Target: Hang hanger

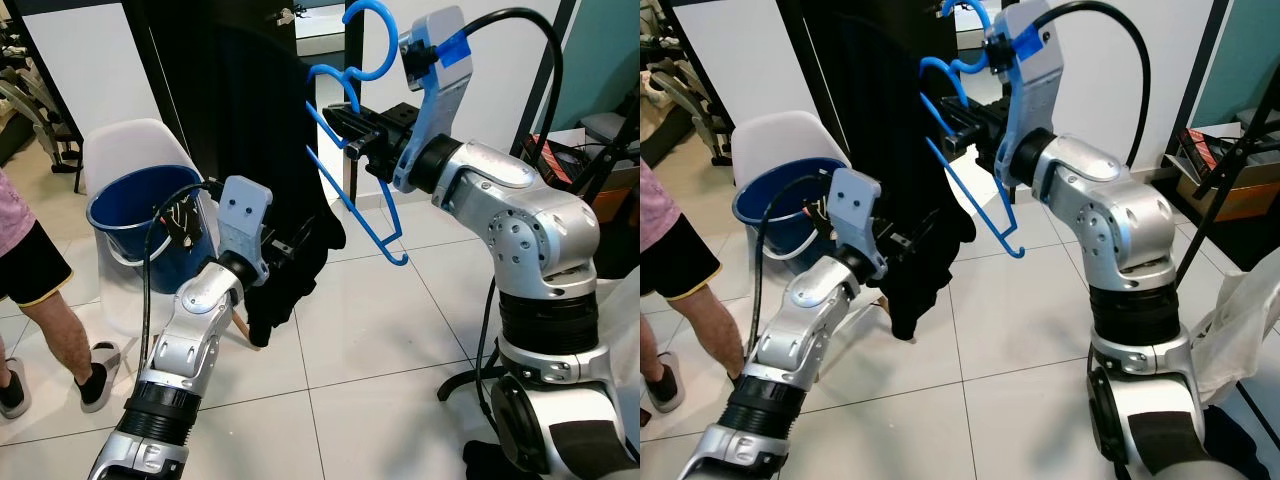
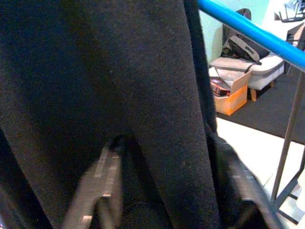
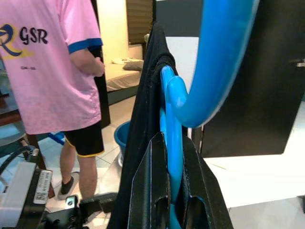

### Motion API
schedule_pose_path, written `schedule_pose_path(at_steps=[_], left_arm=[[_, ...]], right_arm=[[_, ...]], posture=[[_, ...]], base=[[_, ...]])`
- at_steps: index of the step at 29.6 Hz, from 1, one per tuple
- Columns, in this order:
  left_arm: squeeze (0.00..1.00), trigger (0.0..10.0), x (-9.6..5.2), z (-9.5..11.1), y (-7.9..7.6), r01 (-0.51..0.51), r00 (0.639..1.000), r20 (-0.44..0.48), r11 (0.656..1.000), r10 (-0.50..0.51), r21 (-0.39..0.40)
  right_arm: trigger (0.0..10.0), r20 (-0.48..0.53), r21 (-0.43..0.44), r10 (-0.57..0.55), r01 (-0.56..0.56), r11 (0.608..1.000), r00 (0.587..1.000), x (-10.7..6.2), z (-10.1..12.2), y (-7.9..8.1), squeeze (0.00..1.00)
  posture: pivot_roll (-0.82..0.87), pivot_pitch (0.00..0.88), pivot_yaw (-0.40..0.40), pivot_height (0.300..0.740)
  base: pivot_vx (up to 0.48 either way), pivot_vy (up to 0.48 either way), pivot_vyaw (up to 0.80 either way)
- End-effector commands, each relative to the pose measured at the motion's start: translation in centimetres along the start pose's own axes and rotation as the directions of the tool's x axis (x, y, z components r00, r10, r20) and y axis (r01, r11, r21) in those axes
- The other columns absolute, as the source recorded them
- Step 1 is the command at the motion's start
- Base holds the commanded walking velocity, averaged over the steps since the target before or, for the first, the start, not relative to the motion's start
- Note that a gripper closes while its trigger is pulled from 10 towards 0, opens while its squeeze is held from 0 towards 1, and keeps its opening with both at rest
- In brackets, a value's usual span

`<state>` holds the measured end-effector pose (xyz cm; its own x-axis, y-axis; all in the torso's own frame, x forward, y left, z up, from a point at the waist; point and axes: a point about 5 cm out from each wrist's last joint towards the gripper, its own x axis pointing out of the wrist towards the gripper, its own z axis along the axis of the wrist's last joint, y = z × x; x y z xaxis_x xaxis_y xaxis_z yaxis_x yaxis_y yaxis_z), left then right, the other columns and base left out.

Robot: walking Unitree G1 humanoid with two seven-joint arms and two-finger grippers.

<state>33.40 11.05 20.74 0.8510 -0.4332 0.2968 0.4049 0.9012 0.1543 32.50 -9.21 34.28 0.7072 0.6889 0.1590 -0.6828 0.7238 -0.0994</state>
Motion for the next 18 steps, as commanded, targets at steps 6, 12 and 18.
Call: schedule_pose_path(at_steps=[6, 12, 18], left_arm=[[0.00, 0.0, -0.24, -0.43, 0.32, -0.003, 1.000, -0.013, 1.000, 0.003, 0.028], [0.00, 0.0, -0.40, -0.26, 0.71, -0.012, 1.000, -0.008, 0.999, 0.012, 0.039], [0.00, 0.0, -0.45, -0.12, 0.92, -0.015, 1.000, -0.002, 0.999, 0.015, 0.037]], right_arm=[[10.0, 0.056, -0.005, 0.019, -0.019, 1.000, 0.998, -0.04, 1.63, 0.43, 0.00], [10.0, 0.058, -0.005, 0.006, -0.006, 1.000, 0.998, -0.11, 1.76, 0.25, 0.00], [10.0, 0.053, -0.004, -0.003, 0.003, 1.000, 0.999, -0.14, 1.71, 0.15, 0.00]], posture=[[-0.11, 0.000, 0.035, 0.740], [-0.11, 0.000, 0.030, 0.740], [-0.11, 0.000, 0.030, 0.740]], base=[[0.000, 0.000, 0.00], [0.000, 0.000, 0.00], [0.000, 0.000, 0.00]])
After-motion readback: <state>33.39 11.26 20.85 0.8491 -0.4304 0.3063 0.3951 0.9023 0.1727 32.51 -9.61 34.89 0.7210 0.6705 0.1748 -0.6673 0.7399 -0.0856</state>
